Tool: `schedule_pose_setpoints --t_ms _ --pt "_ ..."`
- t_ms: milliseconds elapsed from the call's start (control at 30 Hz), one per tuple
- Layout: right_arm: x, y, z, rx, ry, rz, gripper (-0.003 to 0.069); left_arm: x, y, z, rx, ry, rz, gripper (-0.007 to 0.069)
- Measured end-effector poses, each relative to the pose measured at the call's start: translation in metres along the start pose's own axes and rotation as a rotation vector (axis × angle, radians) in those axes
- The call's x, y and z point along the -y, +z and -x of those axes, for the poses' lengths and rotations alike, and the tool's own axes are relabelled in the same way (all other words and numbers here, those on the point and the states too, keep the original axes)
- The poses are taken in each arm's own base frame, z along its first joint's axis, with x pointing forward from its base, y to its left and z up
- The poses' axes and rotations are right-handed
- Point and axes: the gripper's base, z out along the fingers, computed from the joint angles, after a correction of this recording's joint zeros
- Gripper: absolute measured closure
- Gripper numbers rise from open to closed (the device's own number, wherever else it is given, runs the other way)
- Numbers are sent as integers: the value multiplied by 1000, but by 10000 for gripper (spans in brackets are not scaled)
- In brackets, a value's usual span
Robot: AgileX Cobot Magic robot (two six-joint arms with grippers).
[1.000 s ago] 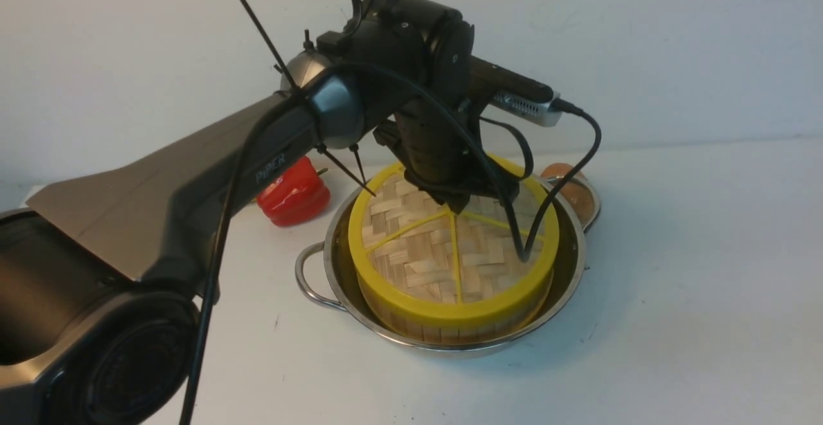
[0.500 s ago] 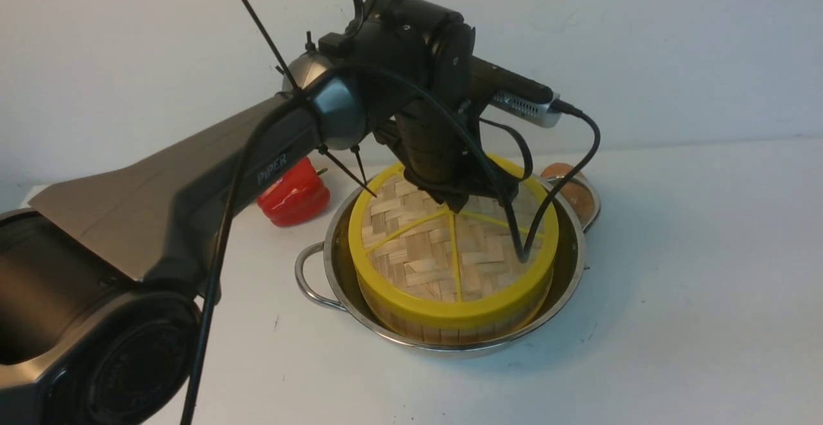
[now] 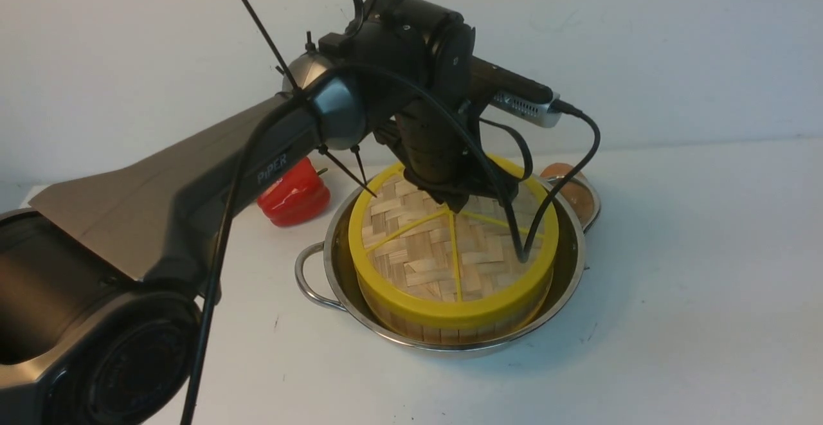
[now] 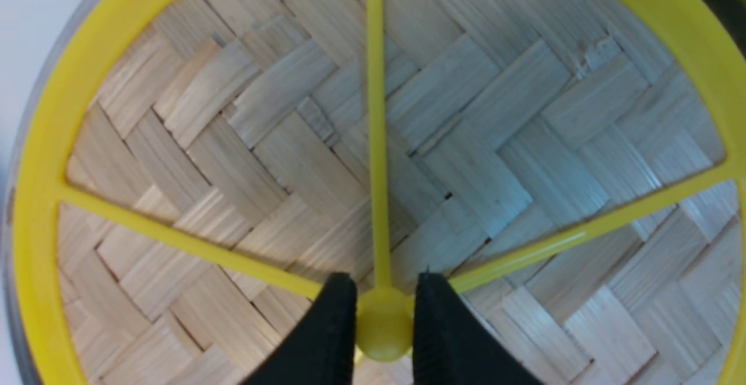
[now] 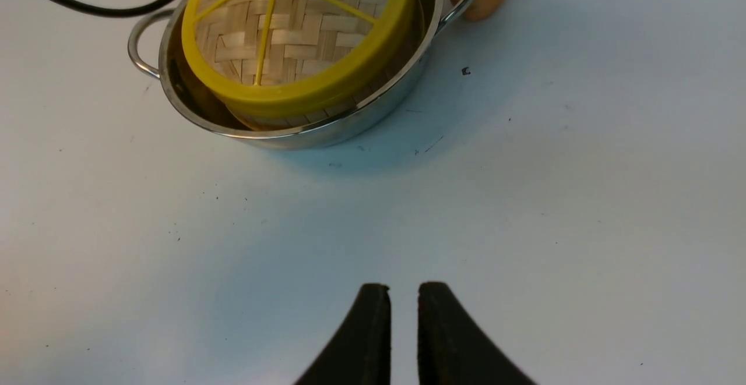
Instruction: Place the steamer in the pot on the white table, and put the lid on the steamer.
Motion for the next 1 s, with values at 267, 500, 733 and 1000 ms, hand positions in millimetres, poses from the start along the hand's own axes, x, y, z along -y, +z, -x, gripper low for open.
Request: schedule_pose_setpoints --t_ms 267,500,733,1000 --pt "0 0 0 0 0 0 566 0 1 1 16 2 3 239" --pt "0 0 0 0 0 0 559 -1 -12 11 63 -2 5 34" --pt "1 0 0 1 -13 -11 550 -6 -59 24 125 -9 11 80" --pt "10 -1 2 13 -61 -114 546 -12 -146 21 282 4 22 564"
